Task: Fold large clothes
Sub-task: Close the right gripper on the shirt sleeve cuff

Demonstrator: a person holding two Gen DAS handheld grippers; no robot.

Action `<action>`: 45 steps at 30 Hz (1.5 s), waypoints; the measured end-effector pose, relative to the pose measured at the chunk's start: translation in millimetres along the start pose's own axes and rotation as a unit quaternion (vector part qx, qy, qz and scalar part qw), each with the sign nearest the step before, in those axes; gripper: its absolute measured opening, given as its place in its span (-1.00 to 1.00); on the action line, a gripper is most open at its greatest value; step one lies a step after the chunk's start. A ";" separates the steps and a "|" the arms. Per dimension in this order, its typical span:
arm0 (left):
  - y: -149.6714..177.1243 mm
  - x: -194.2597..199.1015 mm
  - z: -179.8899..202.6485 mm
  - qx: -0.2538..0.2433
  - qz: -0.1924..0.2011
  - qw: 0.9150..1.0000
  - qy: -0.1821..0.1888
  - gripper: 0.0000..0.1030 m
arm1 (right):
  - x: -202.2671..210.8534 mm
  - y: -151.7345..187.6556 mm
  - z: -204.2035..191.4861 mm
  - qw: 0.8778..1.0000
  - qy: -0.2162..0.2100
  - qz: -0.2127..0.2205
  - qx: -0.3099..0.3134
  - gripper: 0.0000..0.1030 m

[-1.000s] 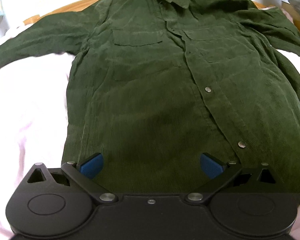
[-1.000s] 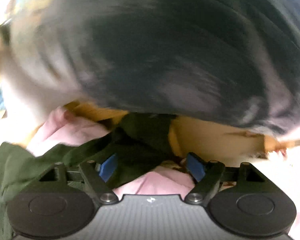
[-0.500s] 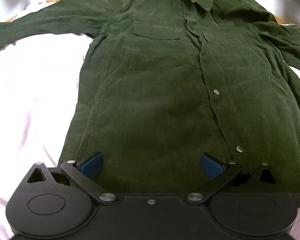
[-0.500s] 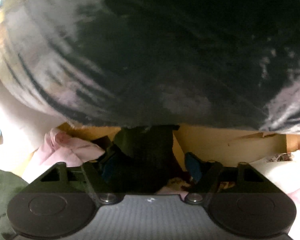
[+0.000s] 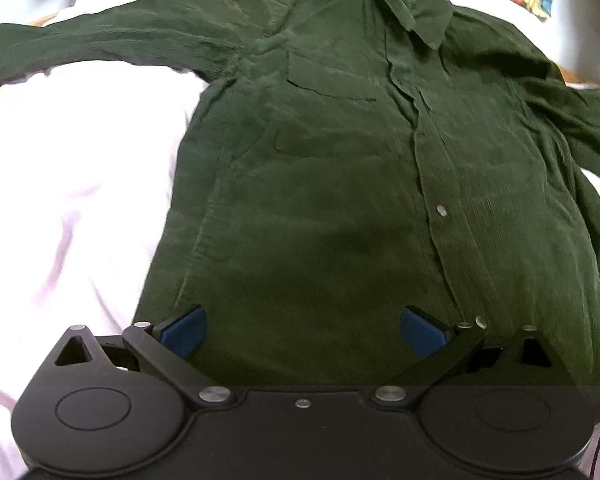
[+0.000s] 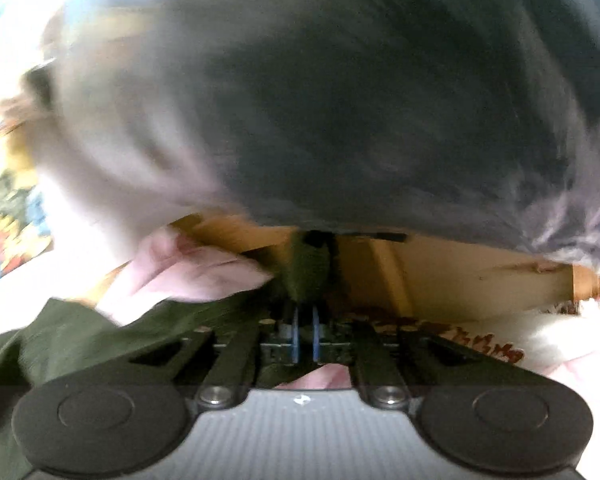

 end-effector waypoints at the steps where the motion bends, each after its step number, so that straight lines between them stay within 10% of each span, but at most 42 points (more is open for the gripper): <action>1: -1.2 -0.7 -2.5 0.005 0.003 1.000 0.002 0.99 | 5.6 -0.1 -9.6 1.000 -0.016 -0.005 0.020 -0.99; 9: -10.0 -5.9 -16.7 0.062 0.011 0.998 0.025 0.99 | 13.8 -4.3 -51.8 0.991 -0.047 -0.056 0.116 -0.88; 15: -6.4 -3.4 -15.5 0.057 0.009 0.998 0.024 0.99 | 3.9 -2.3 -8.1 0.996 0.047 -0.034 0.060 0.44; 20: -6.9 -1.5 -8.4 0.050 0.004 0.998 0.026 0.99 | -22.3 -3.6 11.8 0.995 0.084 -0.005 0.053 0.80; 26: -5.7 4.3 5.7 0.024 0.007 0.999 0.033 0.99 | -52.9 -3.5 12.4 0.992 0.104 0.033 0.063 0.63; 30: -4.7 5.6 8.1 0.017 0.009 0.999 0.035 0.99 | -63.4 -5.0 17.8 0.993 0.108 0.009 0.056 -0.68; 38: -13.0 4.9 -1.5 0.035 0.022 0.998 0.046 0.99 | -8.3 -5.6 -31.9 0.995 -0.003 -0.008 0.096 -0.83; 45: -22.3 9.9 -20.2 0.066 0.040 0.996 0.047 0.99 | 64.9 -39.0 -109.6 0.973 -0.146 0.061 0.170 -0.84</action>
Point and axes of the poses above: each gripper's, at about its wrist camera, not at the fingertips, and x roughly against the way its jaws point, z to its right, y to its underside, the point moved 1 cm from there along -x, roughly the way its jaws point, and after that the axes turned 13 degrees about -y, right-handed, at the moved point
